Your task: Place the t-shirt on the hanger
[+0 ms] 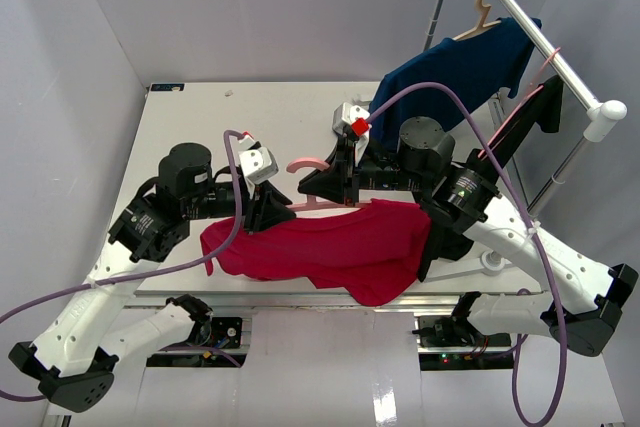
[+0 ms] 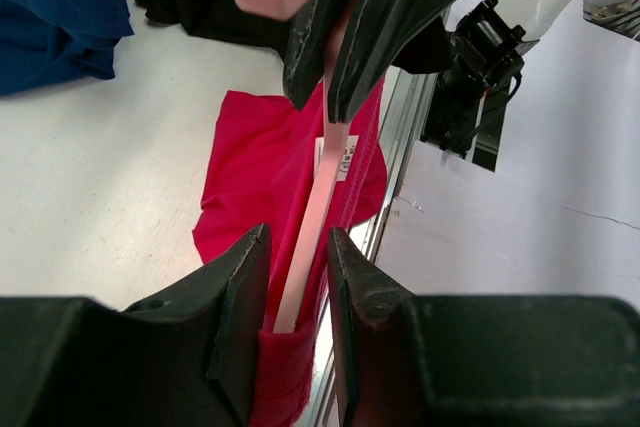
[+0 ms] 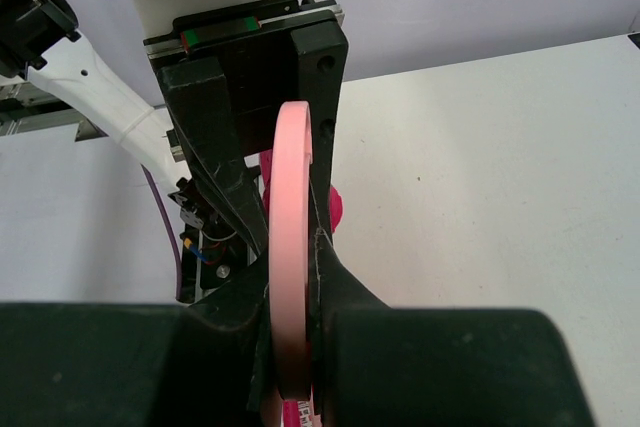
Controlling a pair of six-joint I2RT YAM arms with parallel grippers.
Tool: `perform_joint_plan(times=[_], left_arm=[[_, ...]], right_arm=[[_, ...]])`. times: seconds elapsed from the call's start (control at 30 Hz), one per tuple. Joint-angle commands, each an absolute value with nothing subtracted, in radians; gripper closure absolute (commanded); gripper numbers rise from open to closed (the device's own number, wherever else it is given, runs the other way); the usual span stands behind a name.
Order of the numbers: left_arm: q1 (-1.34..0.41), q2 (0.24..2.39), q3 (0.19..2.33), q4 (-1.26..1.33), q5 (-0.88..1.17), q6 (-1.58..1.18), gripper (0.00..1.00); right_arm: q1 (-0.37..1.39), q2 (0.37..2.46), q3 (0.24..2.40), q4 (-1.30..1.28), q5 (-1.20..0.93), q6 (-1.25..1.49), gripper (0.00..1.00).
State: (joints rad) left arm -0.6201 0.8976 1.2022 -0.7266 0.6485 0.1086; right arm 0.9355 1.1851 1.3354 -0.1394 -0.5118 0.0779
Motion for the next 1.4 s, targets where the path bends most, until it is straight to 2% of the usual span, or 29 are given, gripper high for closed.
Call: perform_joint_plan(times=[0.0,0.63,0.8,1.0,1.1,1.37], left_arm=[[-0.62,0.853,1.204,-0.776,0.61,0.124,0.6],[-0.62,0.819,1.214,-0.827,0.48,0.127,0.55],[-0.62,0.83,1.256,-0.839,0.482,0.117,0.45],[-0.62,0.888,1.393,-0.862,0.532,0.11,0.4],[-0.62,0.92,1.45,-0.896,0.473,0.108,0.39],[-0.62,0.89,1.401,-0.89,0.428,0.136,0.39]], right_arm=[[0.925,1.176,1.41,-0.031,-0.482,0.107,0.92],[0.925,1.198,1.396,0.017,-0.509,0.127,0.92],[0.93,1.227,1.401,0.035,-0.511,0.135,0.92],[0.943,1.299,1.496,0.002,-0.508,0.126,0.92],[0.956,1.332,1.534,0.0,-0.511,0.123,0.92],[0.994,1.459,1.703,-0.078,-0.519,0.112,0.92]])
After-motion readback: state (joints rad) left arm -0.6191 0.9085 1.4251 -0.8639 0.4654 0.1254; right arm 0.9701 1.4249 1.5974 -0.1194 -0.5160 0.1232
